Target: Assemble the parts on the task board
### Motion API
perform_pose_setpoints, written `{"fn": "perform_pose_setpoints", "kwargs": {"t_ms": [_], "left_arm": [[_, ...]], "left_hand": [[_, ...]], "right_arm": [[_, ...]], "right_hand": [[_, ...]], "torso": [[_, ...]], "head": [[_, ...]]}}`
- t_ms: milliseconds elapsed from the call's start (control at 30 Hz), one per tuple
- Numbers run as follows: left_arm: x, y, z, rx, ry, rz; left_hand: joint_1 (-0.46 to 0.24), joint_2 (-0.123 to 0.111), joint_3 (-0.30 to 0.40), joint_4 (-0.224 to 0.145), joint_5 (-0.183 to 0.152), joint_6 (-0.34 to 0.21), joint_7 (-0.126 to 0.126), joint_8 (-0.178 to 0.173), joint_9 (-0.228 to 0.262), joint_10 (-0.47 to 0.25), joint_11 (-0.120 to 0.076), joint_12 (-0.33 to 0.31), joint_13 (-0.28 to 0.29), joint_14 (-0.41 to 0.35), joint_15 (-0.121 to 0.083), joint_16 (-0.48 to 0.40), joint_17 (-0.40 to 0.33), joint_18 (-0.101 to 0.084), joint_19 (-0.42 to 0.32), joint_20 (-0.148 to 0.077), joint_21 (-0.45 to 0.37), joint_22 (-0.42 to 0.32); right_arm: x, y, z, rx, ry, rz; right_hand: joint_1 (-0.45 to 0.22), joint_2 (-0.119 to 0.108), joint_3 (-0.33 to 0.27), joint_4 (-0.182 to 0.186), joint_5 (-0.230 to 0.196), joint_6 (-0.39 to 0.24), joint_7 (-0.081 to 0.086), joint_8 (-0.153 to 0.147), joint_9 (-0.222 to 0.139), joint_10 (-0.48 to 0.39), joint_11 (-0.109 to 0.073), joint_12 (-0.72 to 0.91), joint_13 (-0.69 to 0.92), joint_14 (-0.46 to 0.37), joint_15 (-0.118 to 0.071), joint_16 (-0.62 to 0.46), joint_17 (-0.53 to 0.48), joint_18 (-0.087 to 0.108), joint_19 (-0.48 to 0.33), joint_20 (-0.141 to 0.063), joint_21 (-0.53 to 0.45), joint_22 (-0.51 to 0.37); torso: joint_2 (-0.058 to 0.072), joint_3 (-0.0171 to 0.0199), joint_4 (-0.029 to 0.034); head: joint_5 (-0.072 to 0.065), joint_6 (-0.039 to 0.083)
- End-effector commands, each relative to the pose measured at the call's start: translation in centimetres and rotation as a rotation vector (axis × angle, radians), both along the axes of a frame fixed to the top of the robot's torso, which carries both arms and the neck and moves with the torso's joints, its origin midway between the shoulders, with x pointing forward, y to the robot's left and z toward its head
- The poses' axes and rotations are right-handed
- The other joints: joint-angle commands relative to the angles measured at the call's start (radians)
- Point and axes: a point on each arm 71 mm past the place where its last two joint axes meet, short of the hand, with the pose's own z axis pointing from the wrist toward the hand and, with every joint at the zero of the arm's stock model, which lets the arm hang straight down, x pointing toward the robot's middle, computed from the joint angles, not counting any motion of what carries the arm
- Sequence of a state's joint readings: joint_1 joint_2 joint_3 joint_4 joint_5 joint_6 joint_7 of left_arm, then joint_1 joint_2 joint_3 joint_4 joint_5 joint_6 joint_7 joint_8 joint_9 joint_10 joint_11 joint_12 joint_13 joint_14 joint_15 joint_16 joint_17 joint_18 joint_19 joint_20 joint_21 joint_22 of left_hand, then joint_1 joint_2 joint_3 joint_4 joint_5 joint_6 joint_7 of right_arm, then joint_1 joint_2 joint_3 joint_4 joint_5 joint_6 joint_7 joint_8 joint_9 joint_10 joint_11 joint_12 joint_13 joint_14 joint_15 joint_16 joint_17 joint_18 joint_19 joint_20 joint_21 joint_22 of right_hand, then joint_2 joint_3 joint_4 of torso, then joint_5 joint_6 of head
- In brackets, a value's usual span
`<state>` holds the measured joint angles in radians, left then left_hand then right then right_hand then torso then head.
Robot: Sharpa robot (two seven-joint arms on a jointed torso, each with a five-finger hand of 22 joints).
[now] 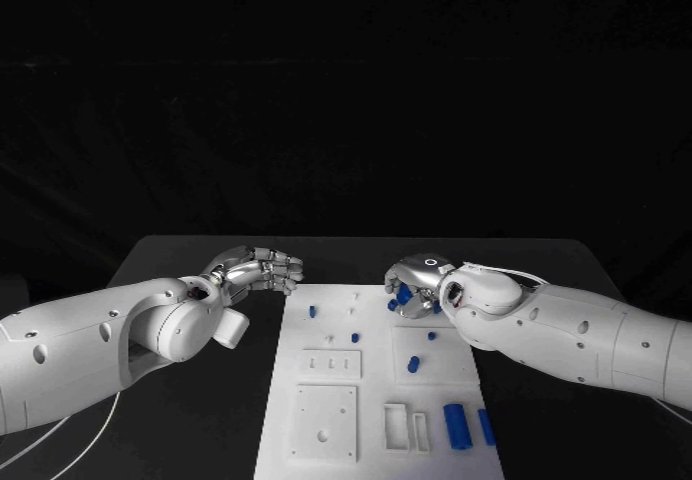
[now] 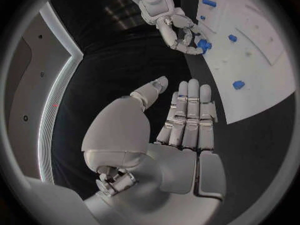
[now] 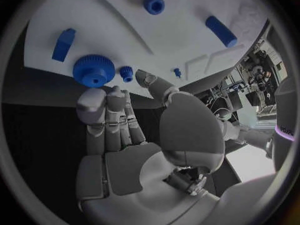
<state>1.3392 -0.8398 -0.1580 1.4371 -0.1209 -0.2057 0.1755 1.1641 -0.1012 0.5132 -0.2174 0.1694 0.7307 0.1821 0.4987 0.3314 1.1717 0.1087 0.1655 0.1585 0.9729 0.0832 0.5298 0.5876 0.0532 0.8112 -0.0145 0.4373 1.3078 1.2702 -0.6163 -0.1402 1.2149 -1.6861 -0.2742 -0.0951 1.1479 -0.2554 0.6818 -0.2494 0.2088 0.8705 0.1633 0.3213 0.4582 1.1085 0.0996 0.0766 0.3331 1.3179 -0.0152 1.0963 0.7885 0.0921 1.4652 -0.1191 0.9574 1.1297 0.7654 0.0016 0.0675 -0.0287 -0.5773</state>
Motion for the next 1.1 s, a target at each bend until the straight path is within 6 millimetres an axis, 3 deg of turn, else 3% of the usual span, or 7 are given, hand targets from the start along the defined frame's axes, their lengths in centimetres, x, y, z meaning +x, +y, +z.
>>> {"fn": "perform_pose_setpoints", "kwargs": {"t_ms": [33, 333, 900, 1100], "left_arm": [[-0.02, -0.3, 0.12, -0.004, -0.003, -0.023], [0.07, -0.33, 0.1, -0.003, -0.003, -0.024], [0.25, -0.59, 0.05, -0.001, -0.002, -0.029], [0.27, -0.59, 0.04, -0.001, -0.001, -0.028]], "left_hand": [[-0.012, 0.001, 0.004, -0.003, -0.001, 0.001, 0.006, -0.003, 0.002, 0.004, 0.004, -0.004, 0.001, -0.005, 0.0, 0.003, -0.001, 0.007, -0.003, -0.002, 0.005, 0.02], [-0.013, 0.001, 0.004, -0.003, -0.001, 0.0, 0.006, -0.004, 0.002, 0.004, 0.004, -0.005, 0.001, -0.005, 0.001, 0.003, -0.001, 0.007, -0.003, -0.002, 0.005, 0.02], [-0.015, 0.002, 0.005, -0.003, -0.001, 0.0, 0.007, -0.005, 0.002, 0.004, 0.005, -0.007, 0.002, -0.006, 0.001, 0.003, -0.002, 0.007, -0.004, -0.002, 0.005, 0.02], [-0.015, 0.002, 0.006, -0.003, -0.001, 0.0, 0.007, -0.005, 0.003, 0.004, 0.005, -0.007, 0.002, -0.006, 0.001, 0.003, -0.002, 0.007, -0.004, -0.002, 0.005, 0.02]], "right_arm": [[0.05, 0.06, -0.05, -0.023, -0.022, 0.002], [-0.03, 0.21, -0.45, -0.029, -0.001, 0.014], [-0.05, 0.33, -0.87, -0.045, 0.019, 0.017], [0.12, 0.25, -0.97, -0.051, 0.021, 0.01]], "right_hand": [[0.014, 0.002, 0.016, 0.003, -0.014, 0.011, -0.001, 0.005, -0.001, 0.013, -0.001, -0.003, -0.003, 0.004, -0.001, 0.006, -0.004, 0.17, 0.036, 0.004, -0.004, 0.0], [0.019, 0.021, 0.058, 0.019, -0.051, 0.043, -0.005, 0.015, -0.002, 0.059, -0.011, 0.006, -0.009, 0.005, -0.01, 0.017, -0.019, 0.17, 0.036, 0.003, 0.004, 0.005], [0.012, 0.04, 0.077, 0.017, -0.065, 0.074, -0.016, 0.024, -0.003, 0.1, -0.023, 0.013, -0.006, 0.004, -0.021, 0.028, -0.034, 0.17, 0.034, 0.0, 0.014, 0.011], [0.006, 0.037, 0.077, 0.017, -0.069, 0.076, -0.016, 0.023, -0.004, 0.102, -0.023, 0.012, -0.006, 0.003, -0.022, 0.03, -0.037, 0.17, 0.034, 0.0, 0.015, 0.012]], "torso": [[0.003, -0.0001, 0.001], [0.009, -0.0006, 0.0021], [0.016, -0.0017, 0.0031], [0.017, -0.0011, 0.0018]], "head": [[-0.001, 0.0], [-0.003, -0.001], [-0.006, 0.0], [-0.005, -0.001]]}}
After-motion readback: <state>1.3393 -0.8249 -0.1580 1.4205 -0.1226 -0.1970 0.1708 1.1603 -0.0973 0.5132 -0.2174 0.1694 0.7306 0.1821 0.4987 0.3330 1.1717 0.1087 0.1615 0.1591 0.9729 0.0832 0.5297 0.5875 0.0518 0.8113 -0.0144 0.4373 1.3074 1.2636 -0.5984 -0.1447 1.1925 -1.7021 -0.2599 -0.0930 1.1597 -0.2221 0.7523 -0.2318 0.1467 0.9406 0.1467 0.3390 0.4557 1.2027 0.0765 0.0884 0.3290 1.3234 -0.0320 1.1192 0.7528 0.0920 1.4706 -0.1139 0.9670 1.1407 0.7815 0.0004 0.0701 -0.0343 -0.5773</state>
